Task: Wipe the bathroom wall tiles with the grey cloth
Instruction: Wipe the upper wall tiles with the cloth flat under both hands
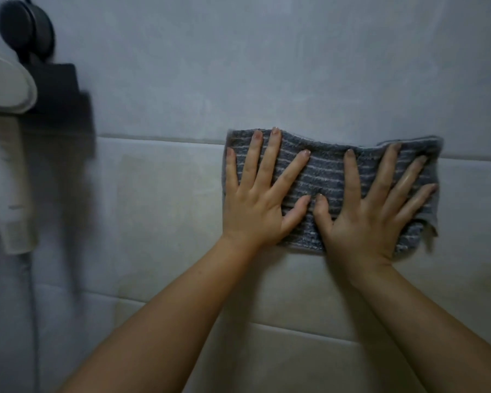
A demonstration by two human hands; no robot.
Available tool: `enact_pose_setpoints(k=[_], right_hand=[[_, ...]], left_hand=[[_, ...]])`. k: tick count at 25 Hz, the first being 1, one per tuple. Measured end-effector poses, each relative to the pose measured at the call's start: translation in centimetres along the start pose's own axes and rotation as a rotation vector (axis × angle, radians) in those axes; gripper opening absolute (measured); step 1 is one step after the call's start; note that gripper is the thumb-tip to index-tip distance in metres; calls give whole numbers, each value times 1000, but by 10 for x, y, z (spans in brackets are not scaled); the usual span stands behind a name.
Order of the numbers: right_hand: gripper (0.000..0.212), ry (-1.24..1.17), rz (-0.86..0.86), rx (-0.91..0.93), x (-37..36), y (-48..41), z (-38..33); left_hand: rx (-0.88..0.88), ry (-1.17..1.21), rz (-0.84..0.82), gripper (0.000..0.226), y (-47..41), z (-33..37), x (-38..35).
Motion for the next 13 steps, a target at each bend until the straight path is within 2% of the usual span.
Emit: enact_pose_setpoints(k=[5,8,11,13], right_hand=[[61,-8,-37,175,-14,29,-22],[62,-14,13,105,-6,8,-22],[66,-27,42,6,-7,-22,-59],[65,-26,27,49,-16,-24,-94]], left_hand=[[3,-13,-26,65,29,-9,-1],[-70,27,-23,61,8,-13,5],[2,3,-4,61,-15,-64,9],[48,-15,-1,62,-9,-96,9]])
Point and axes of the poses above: each hand's wrist, its own y-axis away from the middle knuckle, its own x-axis out of the back of the hand, z = x × y, the point moved 9 cm from there along -y, towards the middle knuckle, and after that the axes turned 5 degrees about -y, right-handed, at the moved point
